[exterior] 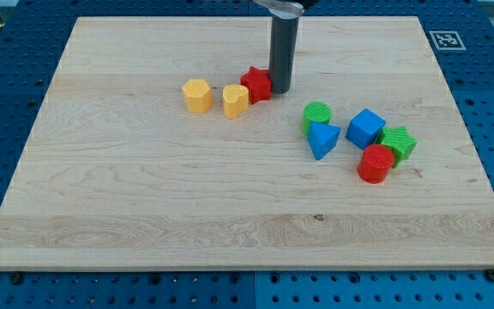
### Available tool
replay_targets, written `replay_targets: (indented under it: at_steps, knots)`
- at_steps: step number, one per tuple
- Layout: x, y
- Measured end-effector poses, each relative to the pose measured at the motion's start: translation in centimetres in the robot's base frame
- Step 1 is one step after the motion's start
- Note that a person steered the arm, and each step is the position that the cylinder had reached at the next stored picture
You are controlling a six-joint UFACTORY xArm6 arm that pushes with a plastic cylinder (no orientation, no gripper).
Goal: Push red circle at the bottom of yellow blocks
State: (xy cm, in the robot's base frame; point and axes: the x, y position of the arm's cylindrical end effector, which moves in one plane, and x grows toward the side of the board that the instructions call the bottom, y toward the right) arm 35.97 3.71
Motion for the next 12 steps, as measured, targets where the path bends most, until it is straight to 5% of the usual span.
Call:
replay_targets:
  at_steps: [4, 8, 10, 12]
  knots:
    - [0.2, -4.7]
    - [4.9, 14.7]
    - [13.6, 22.8]
    - [17.3, 19.5]
